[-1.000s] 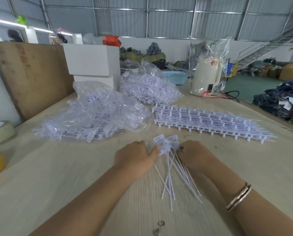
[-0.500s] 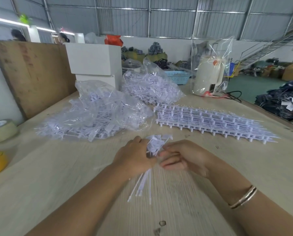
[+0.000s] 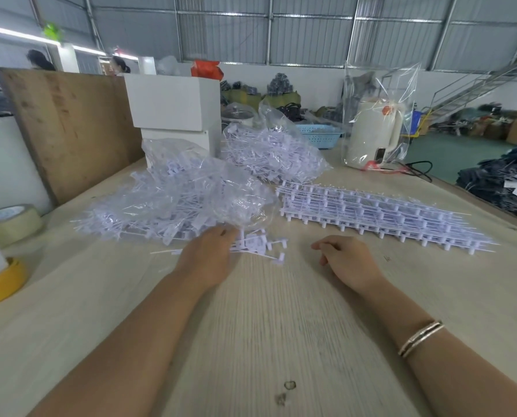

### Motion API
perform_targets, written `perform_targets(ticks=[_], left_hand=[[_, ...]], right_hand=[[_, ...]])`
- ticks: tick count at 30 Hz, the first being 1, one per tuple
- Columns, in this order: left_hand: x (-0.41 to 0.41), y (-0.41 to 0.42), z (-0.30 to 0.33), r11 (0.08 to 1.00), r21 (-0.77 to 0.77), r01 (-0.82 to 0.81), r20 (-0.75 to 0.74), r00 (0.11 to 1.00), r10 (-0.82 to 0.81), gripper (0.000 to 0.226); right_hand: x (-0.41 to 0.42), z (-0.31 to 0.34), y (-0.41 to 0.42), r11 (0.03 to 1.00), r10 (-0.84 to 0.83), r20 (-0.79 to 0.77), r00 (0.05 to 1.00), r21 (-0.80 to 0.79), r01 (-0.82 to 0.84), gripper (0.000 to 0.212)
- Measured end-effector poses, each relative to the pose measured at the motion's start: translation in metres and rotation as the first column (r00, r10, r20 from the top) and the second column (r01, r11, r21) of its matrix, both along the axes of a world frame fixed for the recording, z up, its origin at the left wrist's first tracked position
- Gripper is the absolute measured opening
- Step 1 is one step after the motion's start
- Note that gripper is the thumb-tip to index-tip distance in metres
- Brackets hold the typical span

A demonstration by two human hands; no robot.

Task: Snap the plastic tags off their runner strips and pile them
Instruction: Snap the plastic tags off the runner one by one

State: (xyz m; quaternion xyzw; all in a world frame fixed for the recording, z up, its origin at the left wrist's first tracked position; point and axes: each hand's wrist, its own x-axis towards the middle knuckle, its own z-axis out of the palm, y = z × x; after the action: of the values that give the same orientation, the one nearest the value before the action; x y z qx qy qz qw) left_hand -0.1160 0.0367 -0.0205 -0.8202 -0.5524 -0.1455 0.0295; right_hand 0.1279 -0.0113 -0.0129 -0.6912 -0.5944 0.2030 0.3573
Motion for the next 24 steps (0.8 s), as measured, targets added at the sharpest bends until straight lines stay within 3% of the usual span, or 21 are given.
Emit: perform_targets(ticks=[3,6,8,12,13,15,17,19,22,24], left_hand=[[-0.01,0.005,-0.001,0.99,-0.002,-0.138,-0.011,0.99,0.138,0.049],[-0.005,0.004,-0.002,0.983,0.045,-0.178,-0.068,0.981,0.181,0.055],[0.002,0.0,-0.001,0.976,0.158,-0.147,-0.053,0.986,0.157,0.051],[0.017,-0.01,-0.002,0.958,0.286,-0.009,-0.038,0.999,0.02,0.054],[0.02,-0.011,-0.004,0.96,0.279,0.016,-0.035,0.999,-0.007,0.056],[0.02,-0.008,-0.009,0.972,0.228,0.05,-0.025,0.999,-0.046,0.055],[0.017,-0.005,-0.013,0.991,0.123,0.051,0.036,0.998,-0.056,0.052],[0.014,-0.003,-0.014,0.999,0.048,0.018,0.075,0.997,-0.022,0.051],[0.015,-0.005,-0.012,0.991,0.135,0.009,0.059,0.998,-0.017,0.049],[0.018,-0.008,-0.008,0.975,0.214,0.066,0.111,0.99,-0.091,0.045]], right_hand=[[0.0,-0.001,0.001,1.0,0.007,0.018,1.0,0.004,-0.007,0.027],[0.001,-0.002,0.0,1.0,0.013,0.027,1.0,0.008,-0.013,0.027],[0.001,-0.004,0.002,0.999,0.0,0.012,1.0,0.041,-0.001,0.027],[0.003,0.001,0.013,0.997,-0.064,-0.16,0.985,0.026,0.069,0.025],[0.005,0.004,0.018,0.998,-0.059,-0.098,0.993,0.023,0.062,0.025],[0.011,0.01,0.032,0.997,-0.05,0.175,0.983,0.06,0.04,0.03],[0.016,0.014,0.045,0.997,-0.057,0.489,0.871,0.077,0.022,0.036],[0.021,0.014,0.056,0.999,-0.052,0.704,0.708,0.042,0.032,0.037],[0.023,0.008,0.068,0.997,-0.05,0.835,0.549,0.014,0.07,0.034],[0.025,0.007,0.074,0.996,-0.075,0.855,0.513,0.045,0.071,0.031]])
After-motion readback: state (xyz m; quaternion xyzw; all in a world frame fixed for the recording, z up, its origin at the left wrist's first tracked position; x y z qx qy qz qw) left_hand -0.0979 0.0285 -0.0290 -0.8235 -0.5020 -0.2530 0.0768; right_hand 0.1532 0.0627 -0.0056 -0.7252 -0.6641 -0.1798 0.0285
